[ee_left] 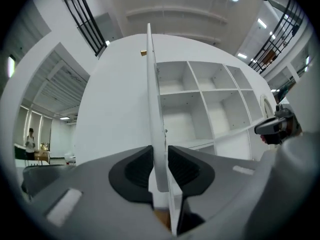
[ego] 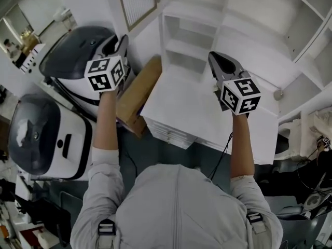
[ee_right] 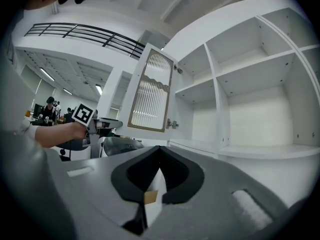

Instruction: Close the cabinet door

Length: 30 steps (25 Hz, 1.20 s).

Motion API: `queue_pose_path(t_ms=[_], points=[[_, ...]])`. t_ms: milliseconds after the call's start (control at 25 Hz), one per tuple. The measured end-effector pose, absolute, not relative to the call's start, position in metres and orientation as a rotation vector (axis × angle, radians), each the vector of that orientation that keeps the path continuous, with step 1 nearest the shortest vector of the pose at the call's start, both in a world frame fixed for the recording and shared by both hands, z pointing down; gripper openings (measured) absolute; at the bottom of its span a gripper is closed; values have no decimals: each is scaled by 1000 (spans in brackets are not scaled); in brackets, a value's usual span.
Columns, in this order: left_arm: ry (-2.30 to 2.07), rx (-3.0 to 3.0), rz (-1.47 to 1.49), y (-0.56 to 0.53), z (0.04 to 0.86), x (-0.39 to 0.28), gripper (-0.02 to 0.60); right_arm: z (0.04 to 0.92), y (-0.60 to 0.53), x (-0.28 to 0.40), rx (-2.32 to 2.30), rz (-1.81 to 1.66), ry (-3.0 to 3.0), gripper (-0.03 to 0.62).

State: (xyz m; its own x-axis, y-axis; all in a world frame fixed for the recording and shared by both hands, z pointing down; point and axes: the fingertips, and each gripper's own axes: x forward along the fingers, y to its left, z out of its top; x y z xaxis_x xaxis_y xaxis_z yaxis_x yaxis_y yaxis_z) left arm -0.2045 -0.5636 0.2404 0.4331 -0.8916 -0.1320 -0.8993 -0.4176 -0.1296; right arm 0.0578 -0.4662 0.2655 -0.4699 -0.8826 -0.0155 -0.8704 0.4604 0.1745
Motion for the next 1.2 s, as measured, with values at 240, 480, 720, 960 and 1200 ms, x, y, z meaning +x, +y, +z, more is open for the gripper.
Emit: queue_pose_path(t_ms=[240,480,720,960,1200], points=[[1512,-2608,145,-556,239,-189,84,272,-463,70,1599,-199,-2609,2],[1416,-2677,212,-540,238,-159,98,273,-456,93,1620,-185,-2584,2],[1350,-2720,244,-530,236,-123,108,273,-451,118,1670,-158,-2570,2],[1259,-2775,245,-526,236,-86,121,275,-440,137,1726,-136,-2543,2],[1192,-2788,236,-526,236,-49,135,277,-429,159,1785,-131,-2503,2]])
